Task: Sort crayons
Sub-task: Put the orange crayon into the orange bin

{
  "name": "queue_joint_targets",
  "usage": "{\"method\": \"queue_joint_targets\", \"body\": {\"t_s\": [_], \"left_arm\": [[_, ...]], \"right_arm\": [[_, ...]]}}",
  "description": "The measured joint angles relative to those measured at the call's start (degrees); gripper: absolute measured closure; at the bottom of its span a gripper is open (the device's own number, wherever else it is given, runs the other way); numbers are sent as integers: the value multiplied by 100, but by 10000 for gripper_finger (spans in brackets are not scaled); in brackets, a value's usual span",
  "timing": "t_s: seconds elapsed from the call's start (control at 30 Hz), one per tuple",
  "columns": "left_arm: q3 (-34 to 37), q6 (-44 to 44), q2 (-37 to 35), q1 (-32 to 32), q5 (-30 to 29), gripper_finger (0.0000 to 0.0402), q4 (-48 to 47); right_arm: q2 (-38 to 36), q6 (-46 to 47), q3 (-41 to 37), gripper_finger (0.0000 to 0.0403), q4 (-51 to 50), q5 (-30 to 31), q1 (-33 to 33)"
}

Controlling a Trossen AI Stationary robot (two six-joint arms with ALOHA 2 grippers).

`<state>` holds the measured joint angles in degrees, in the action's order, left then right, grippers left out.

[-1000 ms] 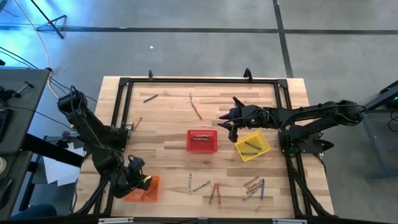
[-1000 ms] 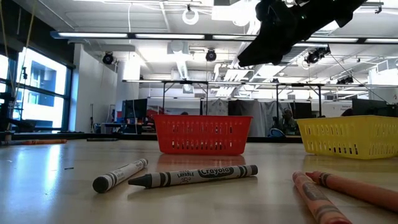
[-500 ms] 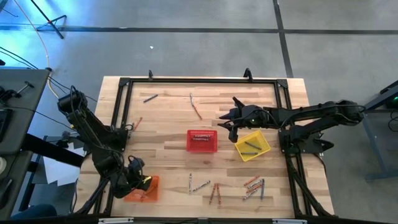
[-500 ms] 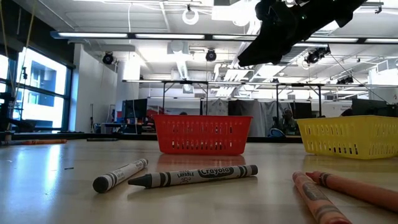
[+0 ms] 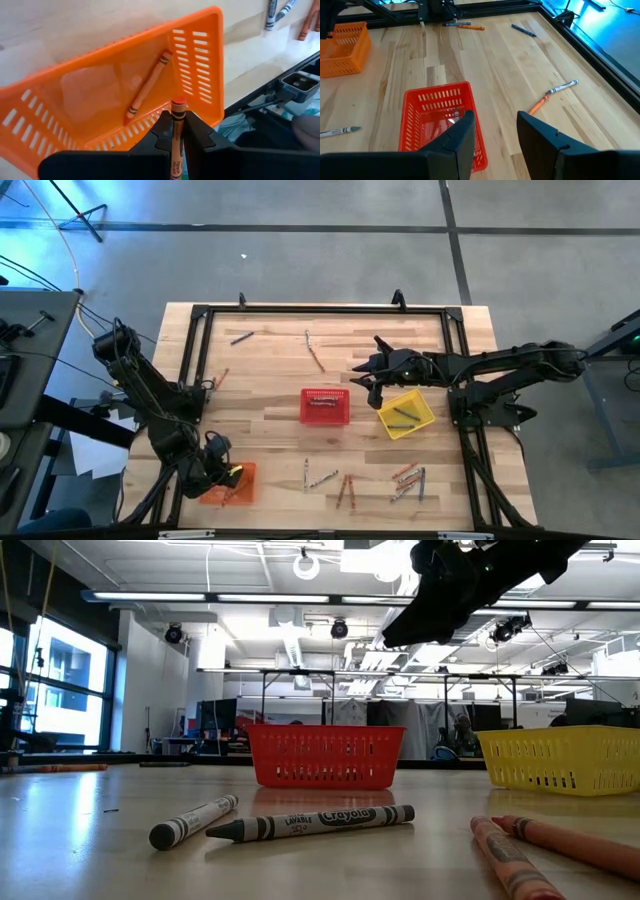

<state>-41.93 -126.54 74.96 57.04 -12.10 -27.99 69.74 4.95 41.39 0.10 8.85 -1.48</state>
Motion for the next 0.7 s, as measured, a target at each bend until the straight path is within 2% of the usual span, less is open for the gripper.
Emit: {"method": "queue_joint_targets", "body": {"t_s": [0.33, 0.7], "left_arm": [[0, -137, -2, 0, 0, 389, -261], [0, 22, -2, -138, 0, 332, -658]], "right_arm": [[1, 13, 0, 263, -33, 0, 0], [1, 13, 0, 263, -33, -1, 0]]}}
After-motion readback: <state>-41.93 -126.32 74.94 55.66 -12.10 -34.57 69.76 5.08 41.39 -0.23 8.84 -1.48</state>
